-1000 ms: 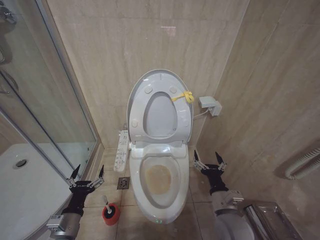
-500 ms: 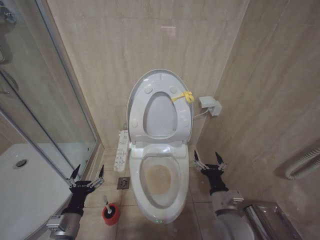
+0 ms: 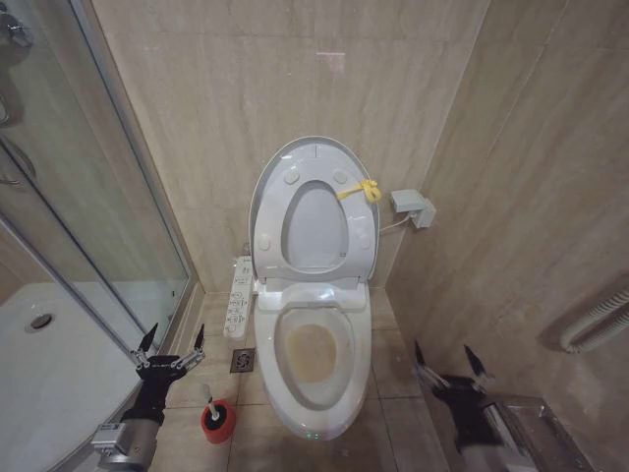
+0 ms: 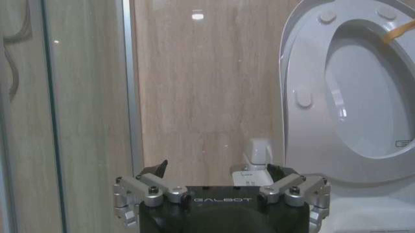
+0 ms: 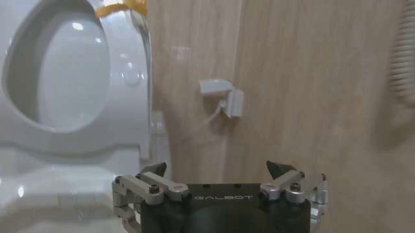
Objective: Open the toilet lid, clean the toilet bowl with a toilet brush, close the toilet lid, and flush.
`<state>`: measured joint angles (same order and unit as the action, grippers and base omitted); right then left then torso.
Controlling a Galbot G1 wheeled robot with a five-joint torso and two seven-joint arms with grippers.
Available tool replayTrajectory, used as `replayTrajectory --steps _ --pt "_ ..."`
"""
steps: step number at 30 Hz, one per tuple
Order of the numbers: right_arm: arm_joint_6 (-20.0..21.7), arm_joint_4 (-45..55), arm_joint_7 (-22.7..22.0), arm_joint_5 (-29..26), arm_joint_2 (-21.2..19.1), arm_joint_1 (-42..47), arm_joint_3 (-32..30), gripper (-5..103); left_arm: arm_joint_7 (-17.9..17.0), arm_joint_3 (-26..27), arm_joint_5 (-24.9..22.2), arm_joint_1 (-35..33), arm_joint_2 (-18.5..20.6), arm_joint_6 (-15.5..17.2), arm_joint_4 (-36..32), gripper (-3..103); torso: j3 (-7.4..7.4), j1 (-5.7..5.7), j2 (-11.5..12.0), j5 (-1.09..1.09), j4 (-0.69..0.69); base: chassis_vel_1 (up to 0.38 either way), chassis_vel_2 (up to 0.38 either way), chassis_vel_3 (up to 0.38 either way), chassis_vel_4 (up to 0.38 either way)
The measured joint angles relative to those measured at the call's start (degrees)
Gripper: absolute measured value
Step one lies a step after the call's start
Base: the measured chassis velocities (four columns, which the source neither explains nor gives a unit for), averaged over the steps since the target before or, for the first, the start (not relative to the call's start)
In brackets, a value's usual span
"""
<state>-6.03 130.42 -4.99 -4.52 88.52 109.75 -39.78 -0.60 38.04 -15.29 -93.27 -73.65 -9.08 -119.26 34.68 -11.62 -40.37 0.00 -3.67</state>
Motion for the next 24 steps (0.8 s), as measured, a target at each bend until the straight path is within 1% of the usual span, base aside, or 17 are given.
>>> replayTrajectory --steps 2,3,4,6,8,15,18,19,21,24 --pt "-0.6 1.2 0.2 0.8 0.6 3.0 -1.2 100 0.0 0.0 0.0 0.0 0.0 0.0 0.0 100 0.00 0.00 0.0 -0.02 -0.02 0.000 0.000 0.000 0.000" --pt "-3.1 0.5 1.0 0.8 1.3 3.3 -1.0 100 0.0 0.0 0.0 0.0 0.0 0.0 0.0 100 0.00 0.00 0.0 -0.04 -0.01 0.000 0.000 0.000 0.000" --pt "-3.1 0.5 1.0 0.8 1.3 3.3 -1.0 100 0.0 0.0 0.0 0.0 0.0 0.0 0.0 100 0.00 0.00 0.0 -0.04 -0.01 0.000 0.000 0.000 0.000" --pt "-5.3 -1.8 2.0 0.6 2.0 1.3 -0.2 100 0.0 0.0 0.0 0.0 0.0 0.0 0.0 100 0.00 0.00 0.0 0.02 0.01 0.000 0.000 0.000 0.000" --pt "-5.6 -2.9 2.2 0.3 2.1 -0.1 0.2 100 0.0 0.0 0.0 0.0 0.0 0.0 0.0 100 0.00 0.00 0.0 0.00 0.03 0.000 0.000 0.000 0.000" --pt "-5.7 -6.4 2.8 0.2 1.9 -5.2 1.6 100 0.0 0.0 0.0 0.0 0.0 0.0 0.0 100 0.01 -0.01 0.0 0.00 0.00 0.000 0.000 0.000 0.000" --pt "-6.6 -8.8 4.5 -0.1 0.3 -9.2 1.6 100 0.0 0.0 0.0 0.0 0.0 0.0 0.0 100 0.01 -0.01 0.0 0.00 0.01 0.000 0.000 0.000 0.000" --pt "-6.6 -8.8 4.5 -0.1 0.3 -9.2 1.6 100 0.0 0.0 0.0 0.0 0.0 0.0 0.0 100 0.01 -0.01 0.0 0.00 0.01 0.000 0.000 0.000 0.000" --pt "-6.6 -10.1 5.1 -1.3 -1.1 -11.8 1.5 100 0.0 0.0 0.0 0.0 0.0 0.0 0.0 100 0.01 -0.01 0.0 0.00 0.01 0.000 0.000 0.000 0.000" --pt "-6.5 -11.0 5.9 -2.6 -1.9 -14.3 1.4 100 0.0 0.0 0.0 0.0 0.0 0.0 0.0 100 0.01 -0.01 0.0 0.00 0.00 0.000 0.000 0.000 0.000"
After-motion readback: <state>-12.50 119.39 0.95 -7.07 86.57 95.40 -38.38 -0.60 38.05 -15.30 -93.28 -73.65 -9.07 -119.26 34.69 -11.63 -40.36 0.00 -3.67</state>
